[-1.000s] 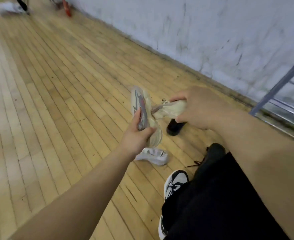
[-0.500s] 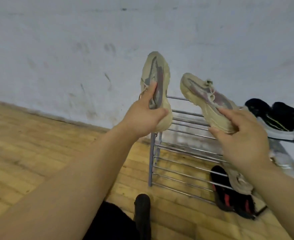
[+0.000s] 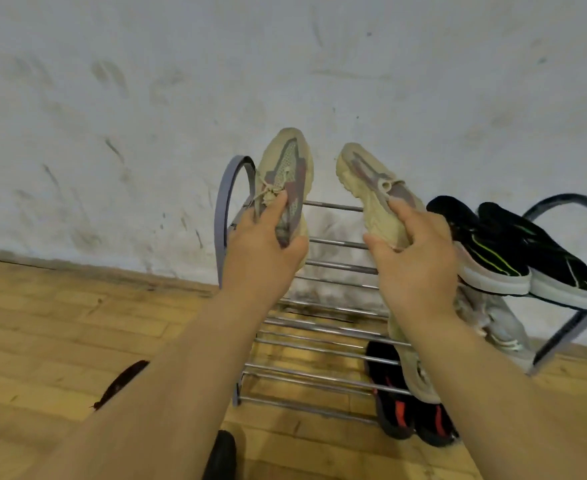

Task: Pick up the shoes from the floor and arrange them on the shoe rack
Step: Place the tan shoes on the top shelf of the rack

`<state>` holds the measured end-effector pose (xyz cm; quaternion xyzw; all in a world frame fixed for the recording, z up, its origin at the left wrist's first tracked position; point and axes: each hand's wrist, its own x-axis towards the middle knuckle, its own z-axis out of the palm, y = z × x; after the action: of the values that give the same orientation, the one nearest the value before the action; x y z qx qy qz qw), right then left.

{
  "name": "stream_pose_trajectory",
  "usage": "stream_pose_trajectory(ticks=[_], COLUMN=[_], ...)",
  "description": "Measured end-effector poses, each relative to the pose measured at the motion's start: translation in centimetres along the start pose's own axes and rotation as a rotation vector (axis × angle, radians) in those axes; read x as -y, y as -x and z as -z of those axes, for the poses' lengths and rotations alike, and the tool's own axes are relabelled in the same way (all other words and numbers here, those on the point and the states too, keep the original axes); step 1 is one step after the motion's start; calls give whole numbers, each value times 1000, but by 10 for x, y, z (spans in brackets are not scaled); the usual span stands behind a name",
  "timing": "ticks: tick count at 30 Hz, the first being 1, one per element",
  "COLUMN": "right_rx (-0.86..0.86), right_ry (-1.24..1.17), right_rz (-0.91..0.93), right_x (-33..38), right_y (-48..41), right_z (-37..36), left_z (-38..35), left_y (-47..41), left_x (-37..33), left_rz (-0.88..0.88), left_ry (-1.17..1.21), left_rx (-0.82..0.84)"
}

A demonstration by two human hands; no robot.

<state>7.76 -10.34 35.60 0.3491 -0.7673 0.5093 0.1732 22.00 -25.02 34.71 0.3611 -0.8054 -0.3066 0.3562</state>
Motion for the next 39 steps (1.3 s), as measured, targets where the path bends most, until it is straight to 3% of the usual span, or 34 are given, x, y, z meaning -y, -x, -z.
stream_pose_trajectory(ticks=[5,7,16,29,39], right_rx=[409,466,377,371,402], right_ry=[344,350,323,293,178], right_rz=[81,112,187,6,-124], right_x=[-21,-25,-36,-33,-29], right_y=[3,2,5,-4,-12], right_z=[-28,-27,-33,-31,-35], left_z=[-26,-26,-18,-1,14], left_y=[-9,-12,-13,-6,-7], left_x=[4,8,12,20,55], left_rz=[-48,-53,-79,-65,3], left_ry=[-356,-395,-482,-561,-143], left_rx=[0,10,-30,-202,84])
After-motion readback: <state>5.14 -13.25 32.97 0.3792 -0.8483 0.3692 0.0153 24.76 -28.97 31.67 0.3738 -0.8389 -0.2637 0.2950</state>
